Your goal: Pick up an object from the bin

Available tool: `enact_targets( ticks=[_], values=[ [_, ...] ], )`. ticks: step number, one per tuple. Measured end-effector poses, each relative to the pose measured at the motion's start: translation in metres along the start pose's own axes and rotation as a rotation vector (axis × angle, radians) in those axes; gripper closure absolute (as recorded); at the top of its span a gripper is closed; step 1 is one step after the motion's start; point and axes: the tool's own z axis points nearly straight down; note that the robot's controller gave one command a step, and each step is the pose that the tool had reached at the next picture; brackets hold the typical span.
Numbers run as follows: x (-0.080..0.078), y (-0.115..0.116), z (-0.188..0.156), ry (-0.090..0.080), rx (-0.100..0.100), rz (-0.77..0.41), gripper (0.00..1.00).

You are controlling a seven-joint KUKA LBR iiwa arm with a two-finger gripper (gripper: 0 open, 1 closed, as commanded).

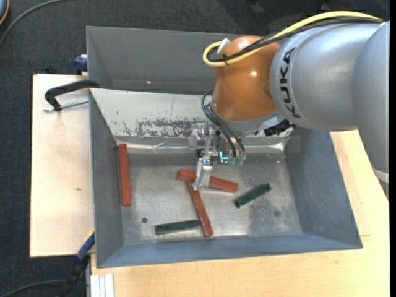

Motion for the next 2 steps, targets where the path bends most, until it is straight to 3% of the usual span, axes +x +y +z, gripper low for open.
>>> enact_targets(
  ticks=[1, 2],
  values=[
    [0.062, -0.04, 0.078, -0.025, 0.001, -0.27, 0.0],
    [0.052, -0.133, 0.083, -0.013, 0.004, -0.107, 0.0]
  ],
)
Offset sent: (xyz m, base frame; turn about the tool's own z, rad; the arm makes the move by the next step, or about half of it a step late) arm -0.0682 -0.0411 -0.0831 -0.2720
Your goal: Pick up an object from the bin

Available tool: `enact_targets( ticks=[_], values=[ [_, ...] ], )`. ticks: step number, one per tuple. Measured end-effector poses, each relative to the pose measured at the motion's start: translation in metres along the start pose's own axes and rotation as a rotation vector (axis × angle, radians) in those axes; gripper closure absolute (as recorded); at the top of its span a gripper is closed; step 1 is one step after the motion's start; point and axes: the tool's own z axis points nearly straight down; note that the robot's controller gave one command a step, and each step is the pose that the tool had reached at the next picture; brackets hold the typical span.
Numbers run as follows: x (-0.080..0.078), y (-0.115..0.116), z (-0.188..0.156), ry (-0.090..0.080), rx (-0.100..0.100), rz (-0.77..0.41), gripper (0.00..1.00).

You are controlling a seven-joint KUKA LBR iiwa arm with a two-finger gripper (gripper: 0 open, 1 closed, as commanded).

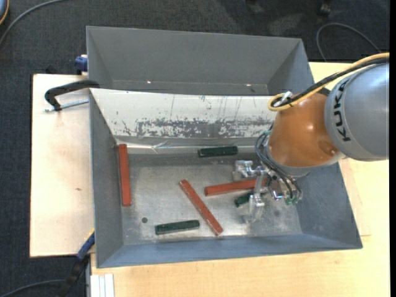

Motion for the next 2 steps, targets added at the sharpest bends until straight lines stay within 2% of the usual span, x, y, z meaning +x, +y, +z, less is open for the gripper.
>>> enact_targets(
  ticks=[1, 2],
  values=[
    [0.0, 0.004, 0.0, 0.001, -0.004, -0.006, 1.0],
    [-0.019, -0.022, -0.143, -0.009, 0.0, -0.01, 1.0]
  ],
)
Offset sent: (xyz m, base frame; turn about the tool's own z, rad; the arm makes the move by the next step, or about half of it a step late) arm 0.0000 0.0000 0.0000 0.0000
